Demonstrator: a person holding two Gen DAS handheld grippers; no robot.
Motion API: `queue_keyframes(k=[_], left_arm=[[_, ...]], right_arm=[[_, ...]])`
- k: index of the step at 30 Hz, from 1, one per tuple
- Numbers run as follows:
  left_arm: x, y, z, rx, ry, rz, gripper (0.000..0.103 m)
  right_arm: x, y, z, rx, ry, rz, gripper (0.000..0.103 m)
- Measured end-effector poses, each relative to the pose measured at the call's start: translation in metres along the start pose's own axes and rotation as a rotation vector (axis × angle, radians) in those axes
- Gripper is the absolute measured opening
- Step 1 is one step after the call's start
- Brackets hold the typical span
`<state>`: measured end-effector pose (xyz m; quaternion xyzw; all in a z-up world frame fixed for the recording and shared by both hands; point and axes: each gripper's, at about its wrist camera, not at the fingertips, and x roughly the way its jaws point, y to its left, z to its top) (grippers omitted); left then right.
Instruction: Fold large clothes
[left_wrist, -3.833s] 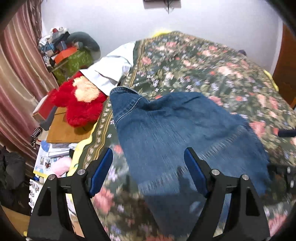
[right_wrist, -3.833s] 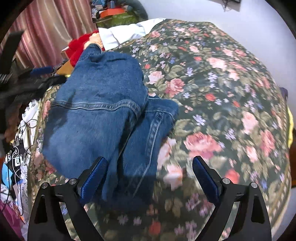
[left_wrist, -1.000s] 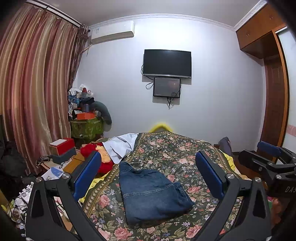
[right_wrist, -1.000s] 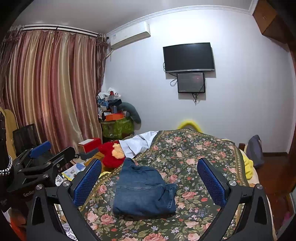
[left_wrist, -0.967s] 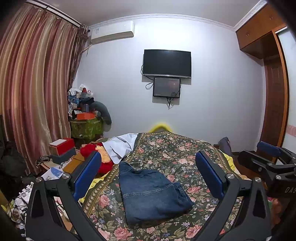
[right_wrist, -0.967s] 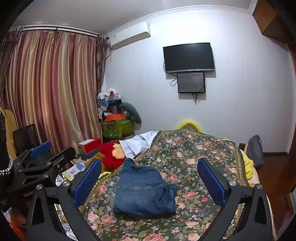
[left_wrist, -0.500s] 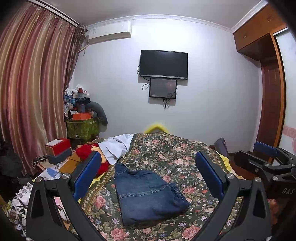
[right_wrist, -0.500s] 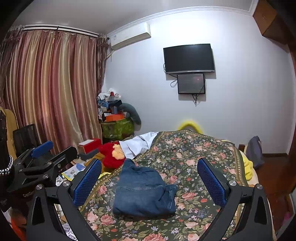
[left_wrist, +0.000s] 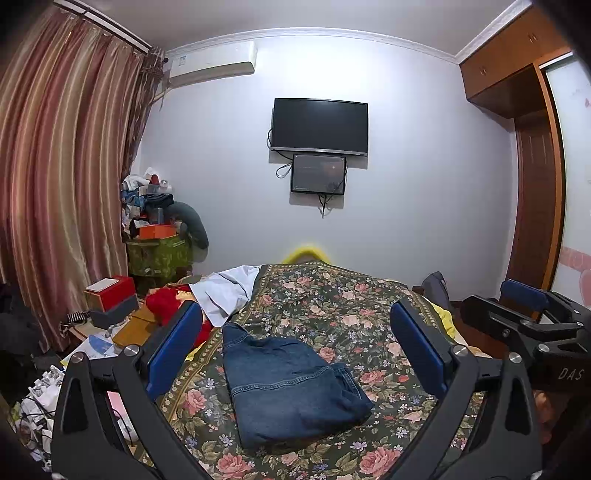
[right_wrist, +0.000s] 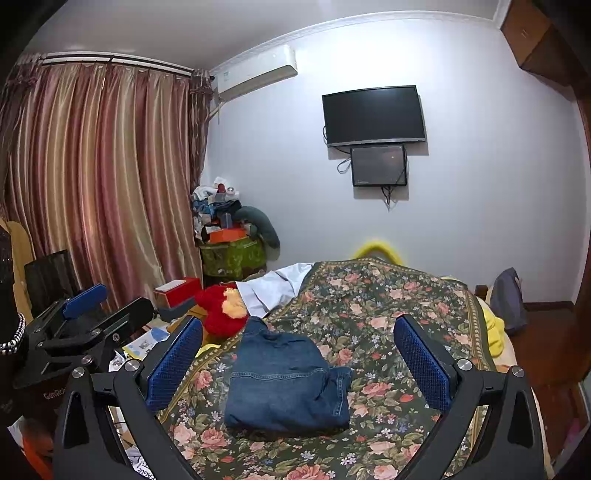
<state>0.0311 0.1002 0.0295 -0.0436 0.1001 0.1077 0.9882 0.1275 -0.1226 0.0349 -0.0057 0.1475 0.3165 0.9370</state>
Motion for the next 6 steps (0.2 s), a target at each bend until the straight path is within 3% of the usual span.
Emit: queue_keyframes(k=[6], left_arm=[[0.0002,-0.0016,0.0008,0.005,0.009,-0.009,0.102]], right_arm=[[-0.0003,0.0001,-0.0004,0.006,0.001,-0.002,0.103]])
